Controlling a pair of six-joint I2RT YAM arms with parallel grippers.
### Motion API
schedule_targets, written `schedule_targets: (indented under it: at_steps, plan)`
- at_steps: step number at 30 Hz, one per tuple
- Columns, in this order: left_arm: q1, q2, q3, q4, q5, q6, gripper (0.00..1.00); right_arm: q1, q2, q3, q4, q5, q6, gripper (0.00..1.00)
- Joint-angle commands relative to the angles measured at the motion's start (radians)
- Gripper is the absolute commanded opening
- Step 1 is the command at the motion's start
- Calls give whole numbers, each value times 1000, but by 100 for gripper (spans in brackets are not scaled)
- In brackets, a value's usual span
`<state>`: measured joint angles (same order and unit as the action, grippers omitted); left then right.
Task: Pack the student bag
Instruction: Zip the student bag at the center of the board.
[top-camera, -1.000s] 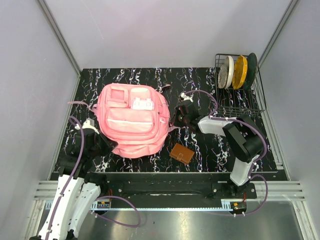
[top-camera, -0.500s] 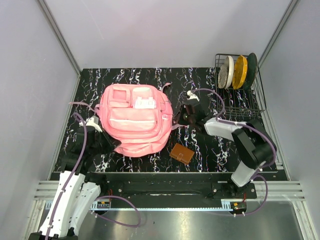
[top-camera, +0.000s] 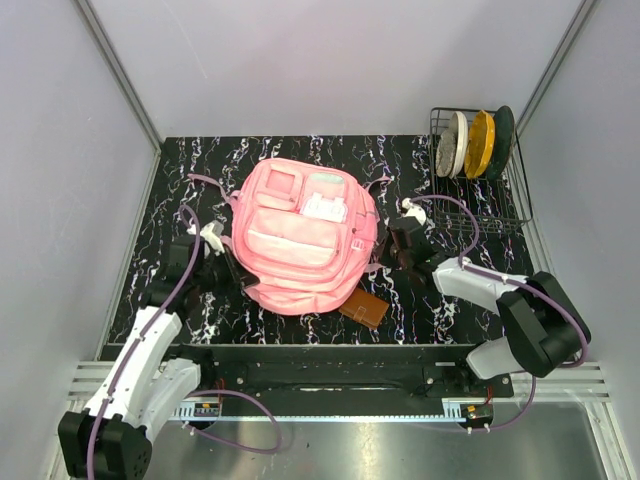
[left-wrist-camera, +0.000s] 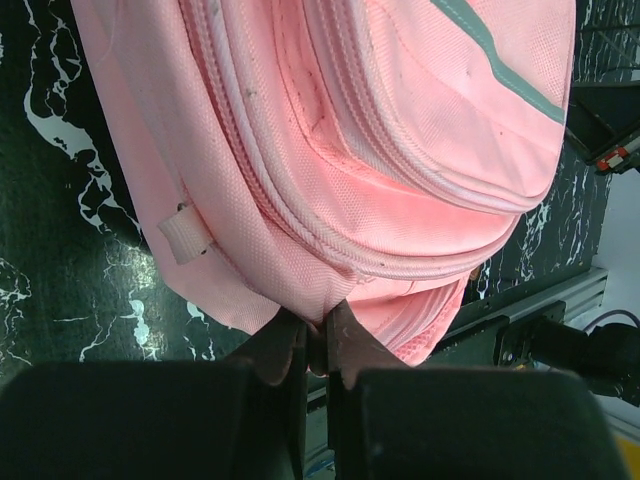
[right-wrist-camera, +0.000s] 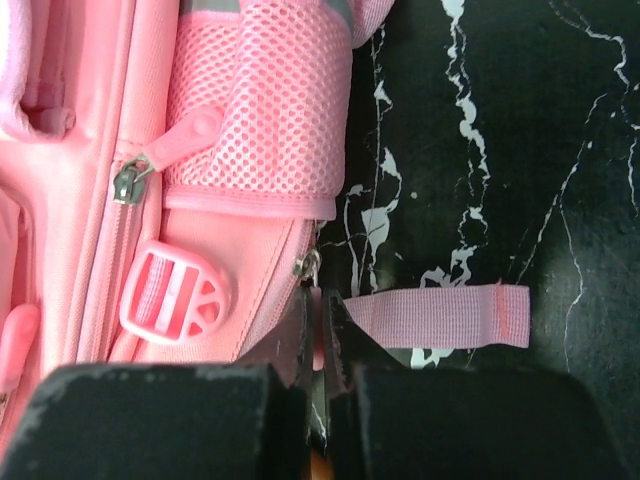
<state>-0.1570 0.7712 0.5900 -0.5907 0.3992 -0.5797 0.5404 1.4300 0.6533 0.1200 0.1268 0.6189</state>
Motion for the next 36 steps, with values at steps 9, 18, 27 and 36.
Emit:
schedule_targets:
  at_steps: [9,18,27,36]
  plan:
    - [1,-92,-64,143,119,-23,37,-5,-69,57,-109,-93,-30,65]
    - [-231,-124,-4,118,-132,-118,90,-5,-269,68,-299,-46,4,89]
    - [-305,-101,218,-58,-398,-20,99,-5,-416,77,-370,-24,30,98]
    - [-305,34,360,11,-425,86,99,-5,-467,68,-306,-157,108,100]
